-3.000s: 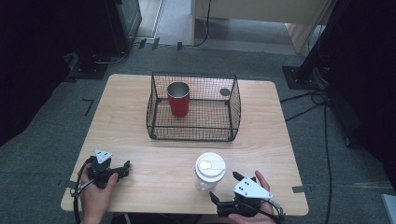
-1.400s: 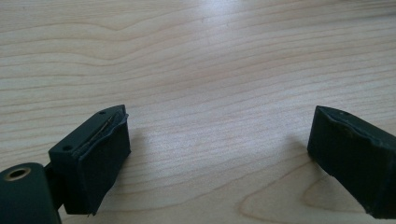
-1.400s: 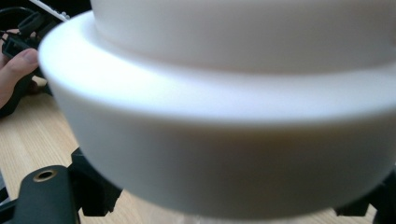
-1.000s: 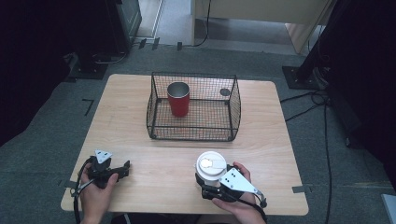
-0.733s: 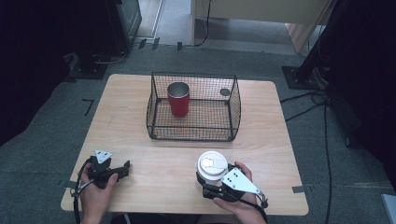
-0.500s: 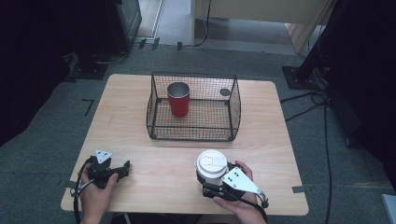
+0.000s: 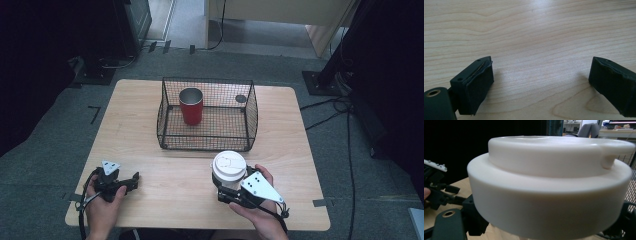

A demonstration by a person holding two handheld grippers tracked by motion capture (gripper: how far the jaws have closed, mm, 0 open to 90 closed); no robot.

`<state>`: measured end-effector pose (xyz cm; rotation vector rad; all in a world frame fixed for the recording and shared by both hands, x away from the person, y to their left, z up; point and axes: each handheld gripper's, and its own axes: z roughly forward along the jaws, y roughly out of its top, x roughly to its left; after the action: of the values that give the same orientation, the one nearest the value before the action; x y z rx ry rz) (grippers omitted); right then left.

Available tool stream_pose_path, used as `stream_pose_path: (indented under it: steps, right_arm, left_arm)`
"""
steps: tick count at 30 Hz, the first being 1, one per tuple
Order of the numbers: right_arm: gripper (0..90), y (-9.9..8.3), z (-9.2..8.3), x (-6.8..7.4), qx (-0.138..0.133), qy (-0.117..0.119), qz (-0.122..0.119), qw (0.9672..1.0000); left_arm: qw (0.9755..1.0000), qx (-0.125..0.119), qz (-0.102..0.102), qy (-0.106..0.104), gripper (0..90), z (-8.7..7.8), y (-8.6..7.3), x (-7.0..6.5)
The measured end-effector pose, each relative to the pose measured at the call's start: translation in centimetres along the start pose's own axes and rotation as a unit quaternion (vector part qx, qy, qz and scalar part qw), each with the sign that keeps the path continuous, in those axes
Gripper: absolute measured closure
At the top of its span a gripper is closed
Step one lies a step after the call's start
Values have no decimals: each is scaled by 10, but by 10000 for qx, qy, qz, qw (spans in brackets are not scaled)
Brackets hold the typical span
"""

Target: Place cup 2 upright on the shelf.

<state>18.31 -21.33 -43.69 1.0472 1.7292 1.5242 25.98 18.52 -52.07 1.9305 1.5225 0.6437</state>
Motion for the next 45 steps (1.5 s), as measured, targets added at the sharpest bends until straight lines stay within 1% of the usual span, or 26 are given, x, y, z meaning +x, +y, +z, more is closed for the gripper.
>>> stream_pose_path:
  steps: [4,7,10,18,21,25,28,39,45]
  right_arm:
    - [161,7,4,-3,-114,-130,20,9998]
    - [160,11,7,-3,-192,-172,41,9997]
    - [160,17,11,-4,-286,-220,-19,9993]
    - [160,28,22,-1,-397,-347,-72,9986]
    - [159,31,28,1,-367,-362,-64,9986]
    - [159,36,36,0,-379,-436,-116,9983]
    - [159,41,42,-2,-423,-516,-140,9977]
    - [159,63,61,-15,-612,-773,-68,9951]
    - [159,72,71,-23,-651,-908,-74,9937]
  left_arm:
    - [10000,0,0,0,64,0,0,0]
    - [10000,0,0,0,64,0,0,0]
    - [10000,-12,-14,1,64,0,0,0]
    - [10000,-6,3,2,64,0,0,0]
    - [10000,-8,-3,1,64,0,0,0]
    - [10000,-8,-4,2,64,0,0,0]
    - [10000,-8,-3,1,64,0,0,0]
    - [10000,1,-1,-3,64,0,0,0]
    - [10000,0,-3,-2,64,0,0,0]
